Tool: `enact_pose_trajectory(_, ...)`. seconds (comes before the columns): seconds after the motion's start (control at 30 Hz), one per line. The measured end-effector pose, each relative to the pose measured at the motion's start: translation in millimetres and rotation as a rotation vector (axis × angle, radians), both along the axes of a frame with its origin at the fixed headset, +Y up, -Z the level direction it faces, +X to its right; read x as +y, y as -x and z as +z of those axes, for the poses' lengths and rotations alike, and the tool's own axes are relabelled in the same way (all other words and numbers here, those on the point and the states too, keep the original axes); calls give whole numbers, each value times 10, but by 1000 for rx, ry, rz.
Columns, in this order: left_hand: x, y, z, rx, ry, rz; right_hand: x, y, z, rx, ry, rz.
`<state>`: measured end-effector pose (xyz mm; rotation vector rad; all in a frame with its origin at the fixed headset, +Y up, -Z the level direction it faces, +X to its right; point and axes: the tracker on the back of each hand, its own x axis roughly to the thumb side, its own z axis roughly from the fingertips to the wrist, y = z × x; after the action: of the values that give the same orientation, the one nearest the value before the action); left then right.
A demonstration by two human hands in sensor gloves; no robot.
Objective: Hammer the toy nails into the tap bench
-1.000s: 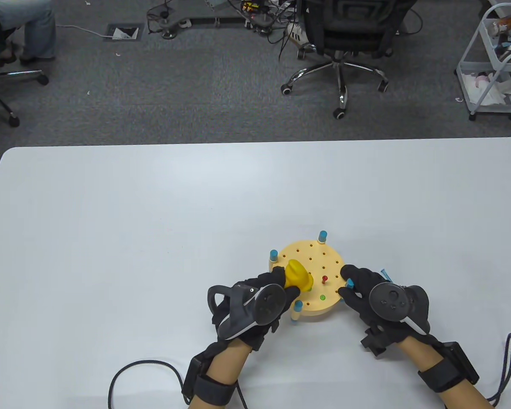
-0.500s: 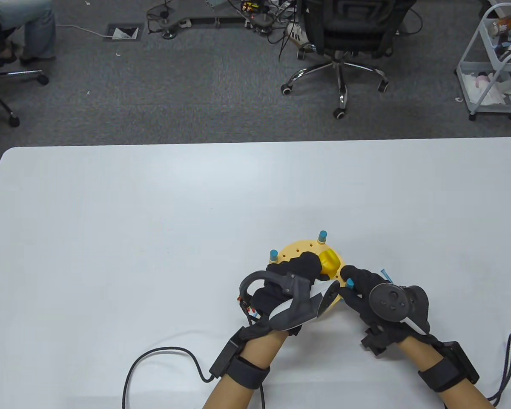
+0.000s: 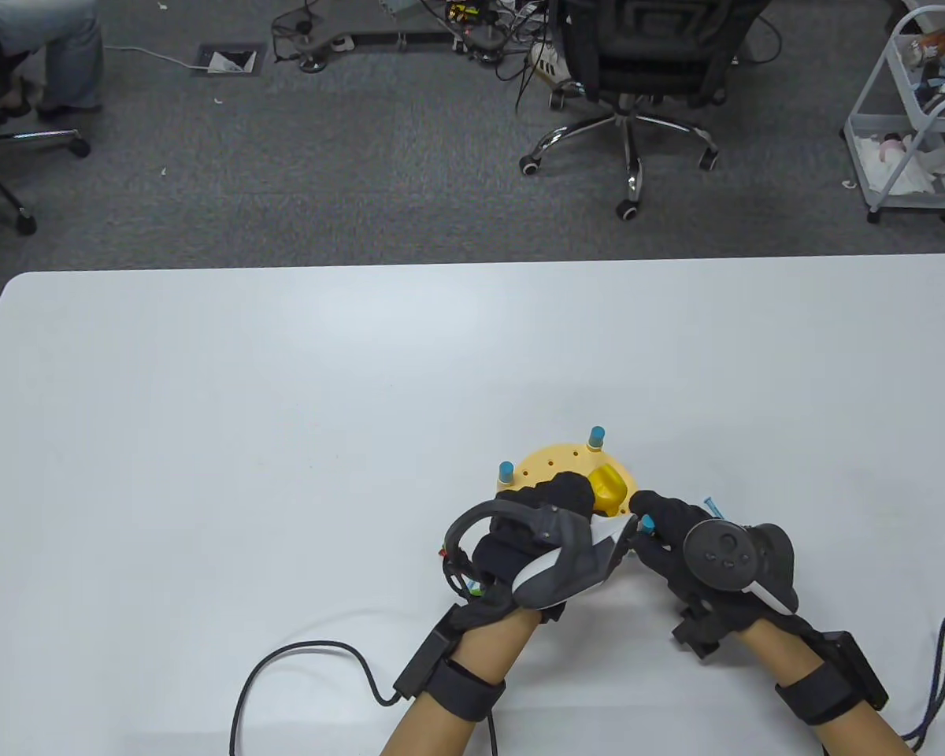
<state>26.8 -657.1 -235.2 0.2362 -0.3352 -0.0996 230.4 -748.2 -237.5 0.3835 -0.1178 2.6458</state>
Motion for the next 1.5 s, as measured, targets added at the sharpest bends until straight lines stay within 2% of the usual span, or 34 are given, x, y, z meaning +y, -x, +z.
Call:
enact_pose_trajectory(0.07,61,193,54,-14,39,135,104,-154,0,-16,54,-51)
enact_pose_trajectory(0.2,-33,682,101,9,50,335,292,-649,-51,-216,-11,-158)
enact_pose_trajectory(0.3,-218,1061,42,86,84,445,191,-908,-141,-355,-4,-83)
enact_pose_trajectory(0.37,-329,1273,-34,149,153,504,25,-933,-243,-385,18,64)
enact_pose_trajectory(0.47,-435,1411,-118,202,192,544,-148,-841,-369,-381,58,241)
enact_pose_trajectory(0.53,-492,1456,-149,225,224,542,-227,-731,-433,-345,77,311)
enact_pose_trajectory(0.57,-505,1463,-159,230,233,541,-239,-675,-456,-323,124,341)
enact_pose_trajectory(0.7,-515,1444,-158,224,236,533,-298,-479,-468,-287,133,540)
enact_pose_trajectory(0.93,-491,1391,-137,205,222,511,-337,-490,-517,-278,189,547)
enact_pose_trajectory(1.07,-494,1386,-137,200,227,510,-374,-458,-534,-256,232,618)
enact_pose_trajectory(1.3,-495,1375,-135,186,232,508,-348,-736,-519,-289,247,454)
enact_pose_trajectory(1.37,-487,1369,-129,181,223,507,-294,-804,-483,-293,197,377)
enact_pose_trajectory(1.43,-468,1365,-119,175,215,512,-181,-833,-421,-319,60,254)
enact_pose_trajectory(1.5,-451,1359,-109,168,211,516,-25,-803,-357,-278,29,145)
